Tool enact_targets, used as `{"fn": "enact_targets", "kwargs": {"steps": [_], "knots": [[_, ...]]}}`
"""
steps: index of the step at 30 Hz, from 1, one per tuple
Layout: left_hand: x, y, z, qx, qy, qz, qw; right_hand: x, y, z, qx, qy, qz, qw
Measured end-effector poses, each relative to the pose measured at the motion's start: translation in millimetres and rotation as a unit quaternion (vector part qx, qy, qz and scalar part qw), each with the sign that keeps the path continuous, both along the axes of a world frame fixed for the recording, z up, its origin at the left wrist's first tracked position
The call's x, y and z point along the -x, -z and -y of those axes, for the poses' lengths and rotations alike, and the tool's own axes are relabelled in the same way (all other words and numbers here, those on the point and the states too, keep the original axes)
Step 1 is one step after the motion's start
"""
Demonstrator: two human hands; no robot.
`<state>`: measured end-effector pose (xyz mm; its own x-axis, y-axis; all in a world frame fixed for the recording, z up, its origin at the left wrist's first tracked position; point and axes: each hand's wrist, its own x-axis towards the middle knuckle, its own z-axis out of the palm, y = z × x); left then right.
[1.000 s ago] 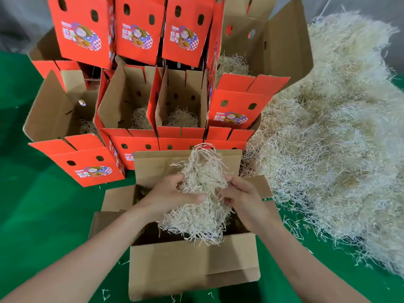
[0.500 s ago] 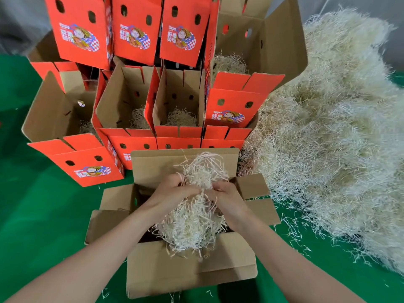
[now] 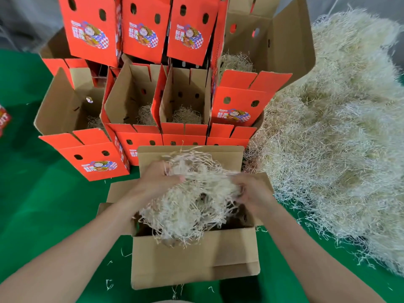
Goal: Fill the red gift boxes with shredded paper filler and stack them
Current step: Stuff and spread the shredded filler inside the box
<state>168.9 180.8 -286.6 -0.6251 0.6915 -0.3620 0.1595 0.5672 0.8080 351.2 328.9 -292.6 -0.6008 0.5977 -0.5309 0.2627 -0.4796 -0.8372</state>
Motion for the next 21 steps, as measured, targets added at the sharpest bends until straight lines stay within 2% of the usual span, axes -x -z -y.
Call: {"fn": "enact_targets", "kwargs": {"steps": [2,3,5,7,9,12,15,18,21], "knots": [[13,2,7,0.012,-0.062,0.008,0.998,-17,2,-17,-0.022,0.058,0.022,0.998],[14,2,6,0.009,-0.078,0.010,0.997,-19,5,-18,-0.035,0.044,0.026,0.998],[4,2,0,-0.005,-0.083,0.015,0.996,-13,11,-2,-0.049,-0.069,-0.019,0.996],[-15,4,-11,-0.019,-0.078,0.037,0.996,4,14,26,-0.060,-0.210,-0.024,0.975],[-30,3,-21,-0.025,-0.050,0.087,0.995,20,20,48,-0.095,-0.249,0.001,0.964],[-23,-6,-18,-0.023,0.018,0.110,0.994,22,19,42,-0.075,-0.130,0.009,0.989],[1,-12,-1,-0.081,0.018,0.037,0.996,4,20,20,0.015,-0.020,0.034,0.999],[4,-4,13,-0.089,-0.023,-0.041,0.995,-4,14,14,0.039,-0.012,0.024,0.999],[-2,9,20,-0.039,-0.008,-0.121,0.992,-5,18,12,0.005,-0.013,0.091,0.996]]}}
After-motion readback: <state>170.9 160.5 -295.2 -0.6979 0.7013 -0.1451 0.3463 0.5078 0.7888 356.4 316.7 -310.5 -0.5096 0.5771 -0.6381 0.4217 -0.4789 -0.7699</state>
